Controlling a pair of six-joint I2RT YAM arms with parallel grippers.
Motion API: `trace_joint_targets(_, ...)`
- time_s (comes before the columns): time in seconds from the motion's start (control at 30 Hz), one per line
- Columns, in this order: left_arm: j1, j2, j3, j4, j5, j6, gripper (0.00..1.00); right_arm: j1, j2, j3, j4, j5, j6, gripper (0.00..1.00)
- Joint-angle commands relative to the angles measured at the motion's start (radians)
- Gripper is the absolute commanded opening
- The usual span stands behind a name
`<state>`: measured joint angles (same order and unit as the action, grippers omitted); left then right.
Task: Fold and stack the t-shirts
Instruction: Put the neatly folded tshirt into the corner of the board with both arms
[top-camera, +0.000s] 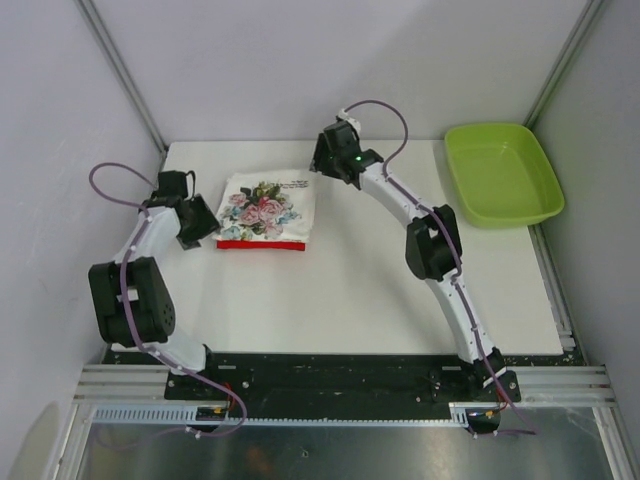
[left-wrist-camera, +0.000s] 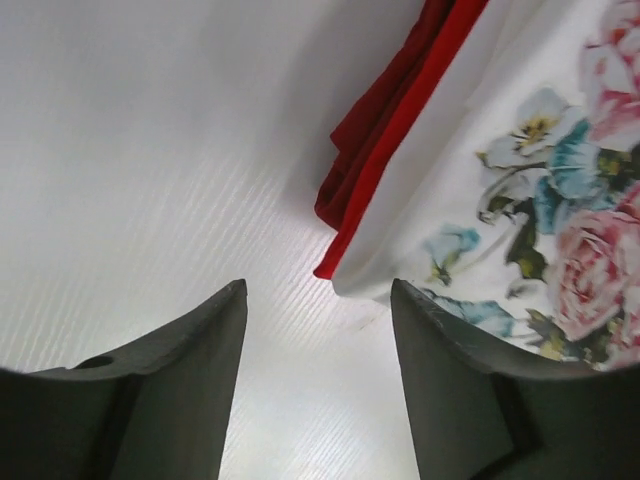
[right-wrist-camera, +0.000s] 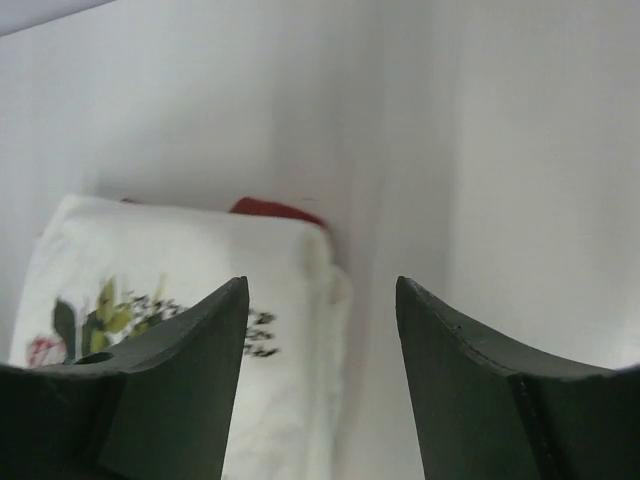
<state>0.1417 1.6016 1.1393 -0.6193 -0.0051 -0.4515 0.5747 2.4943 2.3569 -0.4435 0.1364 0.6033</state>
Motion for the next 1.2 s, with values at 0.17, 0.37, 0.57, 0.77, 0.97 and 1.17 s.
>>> trace_joint_targets(0.17,-0.027,-0.154,0.072,0.013,0.07,0.03,0.46,-0.002,-0.218,-0.19,-0.101,-0.013,0.014,0.49)
trace_joint_targets(0.37,-0.111,-0.121,0.104,0.031,0.117,0.049,0.39,0.029,-0.308,-0.4,-0.019,-0.046,0.045,0.46)
trace_joint_targets(0.57,-0.184,-0.075,0.135,0.055,0.122,0.044,0.37,0.016,-0.248,-0.355,0.047,-0.06,0.03,0.48)
trace_joint_targets(0.77,-0.181,-0.031,0.152,0.064,0.062,0.048,0.36,-0.009,-0.21,-0.302,0.119,-0.052,0.024,0.57)
trace_joint_targets(0.97,-0.156,-0.003,0.188,0.076,0.034,0.028,0.36,-0.03,-0.049,-0.066,0.076,-0.079,0.027,0.57)
trace_joint_targets(1.17,-0.088,0.109,0.319,0.093,0.072,0.024,0.42,-0.035,0.034,0.038,0.075,-0.091,0.04,0.57)
